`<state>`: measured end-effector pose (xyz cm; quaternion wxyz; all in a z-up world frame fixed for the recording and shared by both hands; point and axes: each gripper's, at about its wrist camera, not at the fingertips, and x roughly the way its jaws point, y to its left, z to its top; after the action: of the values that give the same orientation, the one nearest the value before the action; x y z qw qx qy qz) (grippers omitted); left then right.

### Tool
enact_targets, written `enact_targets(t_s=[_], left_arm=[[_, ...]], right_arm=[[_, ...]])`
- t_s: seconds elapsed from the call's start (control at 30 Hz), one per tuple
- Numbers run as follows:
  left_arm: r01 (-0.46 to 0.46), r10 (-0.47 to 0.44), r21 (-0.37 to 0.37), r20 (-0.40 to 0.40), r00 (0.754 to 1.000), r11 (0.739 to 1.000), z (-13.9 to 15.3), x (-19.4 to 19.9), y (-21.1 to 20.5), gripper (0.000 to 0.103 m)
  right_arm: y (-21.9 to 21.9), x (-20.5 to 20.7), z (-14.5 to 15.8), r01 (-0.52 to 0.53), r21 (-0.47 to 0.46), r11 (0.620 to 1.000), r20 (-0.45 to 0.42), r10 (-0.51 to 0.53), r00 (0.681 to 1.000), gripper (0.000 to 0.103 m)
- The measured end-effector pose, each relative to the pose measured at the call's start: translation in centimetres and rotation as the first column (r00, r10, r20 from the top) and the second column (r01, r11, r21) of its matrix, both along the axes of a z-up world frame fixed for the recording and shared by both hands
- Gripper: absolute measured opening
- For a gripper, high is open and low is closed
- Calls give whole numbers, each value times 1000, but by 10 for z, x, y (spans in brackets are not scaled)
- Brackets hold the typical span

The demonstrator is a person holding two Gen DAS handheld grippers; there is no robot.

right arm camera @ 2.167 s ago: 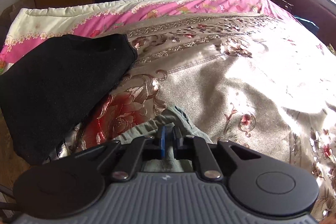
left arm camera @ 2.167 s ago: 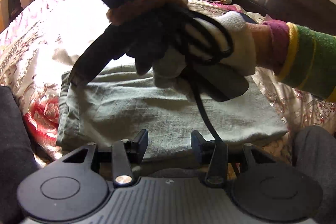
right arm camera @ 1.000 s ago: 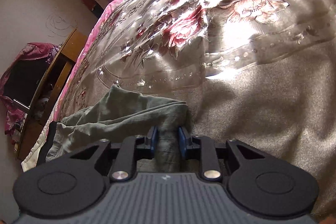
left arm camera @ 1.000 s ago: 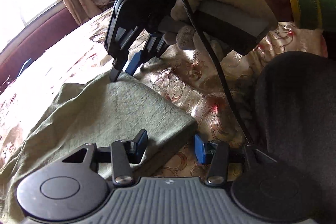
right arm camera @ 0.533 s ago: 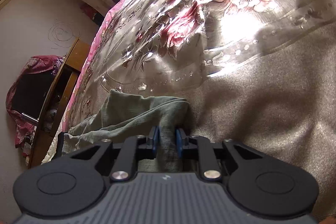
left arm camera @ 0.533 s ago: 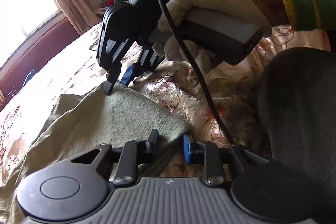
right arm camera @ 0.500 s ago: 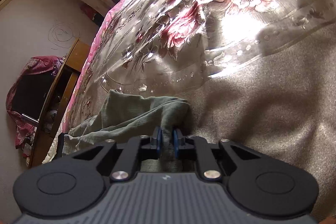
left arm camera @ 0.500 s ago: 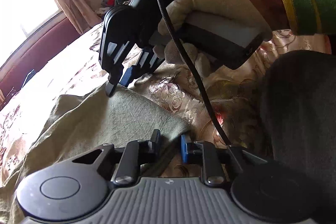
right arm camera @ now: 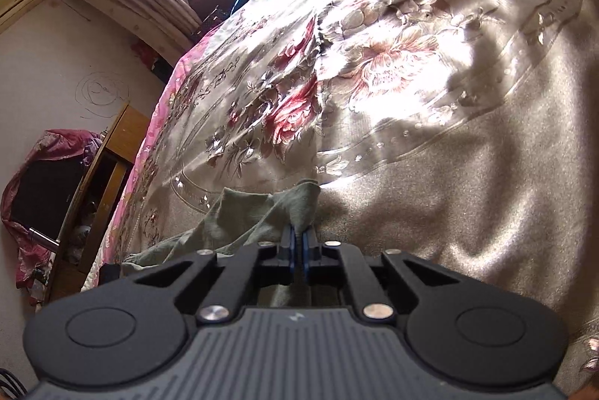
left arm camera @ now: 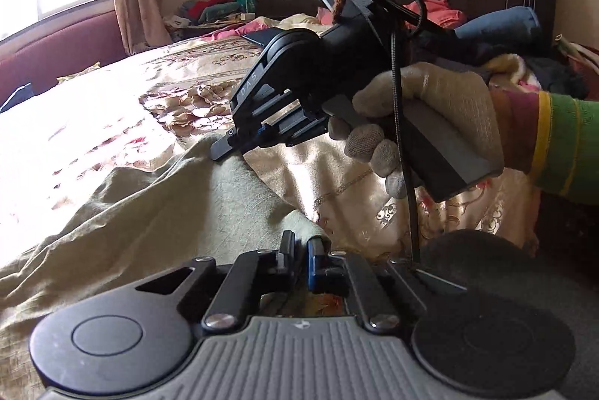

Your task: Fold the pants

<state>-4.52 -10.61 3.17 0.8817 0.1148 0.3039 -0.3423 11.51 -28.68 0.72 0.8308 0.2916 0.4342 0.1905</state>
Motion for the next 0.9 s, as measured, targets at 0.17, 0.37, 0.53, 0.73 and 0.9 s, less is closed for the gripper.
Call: enact_targets(t_s=[0.17, 0.37, 0.53, 0.73, 0.9], left_arm=[[46, -44, 69, -24, 999, 997, -14, -11, -6, 38], [24, -23, 78, -12, 1000, 997, -12, -4, -9, 55], [78, -91, 176, 64, 994, 981, -23, -16, -38, 56], [67, -64, 197, -22, 998, 978, -34, -13, -34, 60], [-37, 42, 73, -80, 996, 997, 0, 7, 26, 60]], right_arm=[[-4, 3, -27, 33, 32, 999, -65, -31, 997, 12], [-13, -2, -33, -8, 81, 997, -57, 13, 998, 24], [-12, 0, -32, 5, 103, 995, -44, 0, 999, 24], [-10, -13, -30, -49, 97, 994, -55, 55, 997, 26], [-11, -35, -25, -93, 111, 989, -79, 102, 992, 31]])
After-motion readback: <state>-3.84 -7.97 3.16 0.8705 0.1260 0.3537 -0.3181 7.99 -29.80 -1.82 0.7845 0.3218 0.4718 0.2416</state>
